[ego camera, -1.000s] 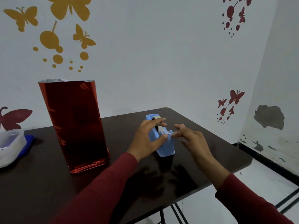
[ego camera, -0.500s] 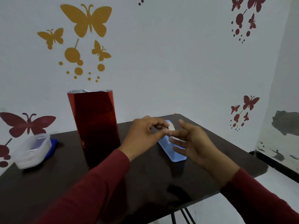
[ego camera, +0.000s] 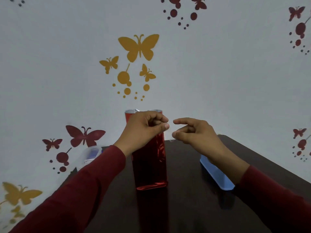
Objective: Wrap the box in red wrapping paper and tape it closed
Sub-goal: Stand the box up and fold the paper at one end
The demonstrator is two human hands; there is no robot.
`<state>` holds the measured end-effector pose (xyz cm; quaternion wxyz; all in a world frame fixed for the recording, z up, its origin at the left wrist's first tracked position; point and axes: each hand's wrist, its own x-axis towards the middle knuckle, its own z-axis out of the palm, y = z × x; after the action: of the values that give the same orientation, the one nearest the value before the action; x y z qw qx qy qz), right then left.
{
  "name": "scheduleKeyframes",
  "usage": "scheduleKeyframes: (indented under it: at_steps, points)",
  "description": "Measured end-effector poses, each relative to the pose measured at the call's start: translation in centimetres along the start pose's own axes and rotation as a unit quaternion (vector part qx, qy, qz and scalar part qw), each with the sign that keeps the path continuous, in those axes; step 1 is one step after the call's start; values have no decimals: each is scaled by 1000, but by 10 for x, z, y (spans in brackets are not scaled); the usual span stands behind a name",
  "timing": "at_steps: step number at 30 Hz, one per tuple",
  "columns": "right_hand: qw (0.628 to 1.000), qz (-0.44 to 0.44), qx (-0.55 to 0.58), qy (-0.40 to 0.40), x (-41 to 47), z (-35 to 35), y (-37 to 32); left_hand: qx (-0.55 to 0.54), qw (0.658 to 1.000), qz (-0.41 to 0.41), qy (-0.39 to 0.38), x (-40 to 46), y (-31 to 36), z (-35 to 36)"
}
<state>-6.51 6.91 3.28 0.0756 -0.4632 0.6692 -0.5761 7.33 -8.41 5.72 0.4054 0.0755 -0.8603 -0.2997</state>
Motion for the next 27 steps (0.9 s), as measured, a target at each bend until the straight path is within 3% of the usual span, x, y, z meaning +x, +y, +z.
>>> scheduleKeyframes:
  at_steps: [4, 9, 13, 16, 19, 27]
  points:
    - [998, 5, 54, -17, 12, 18, -15, 64, 996, 23, 65, -3, 1, -24]
    - [994, 13, 103, -26, 26, 31, -33, 82, 972, 17, 219, -7, -11, -61]
    - [984, 19, 174, -18, 35, 34, -41, 59, 957, -96, 267, -20, -46, -70]
    - [979, 42, 198, 7, 46, 35, -46, -53, 949, -202, 236, -25, -71, -64]
    - [978, 73, 194, 23, 60, 34, -50, -163, 928, -297, 155, -19, -80, -56]
    - [973, 135, 185, 33, 91, 31, -54, -189, 920, -341, 50, 7, -80, -47]
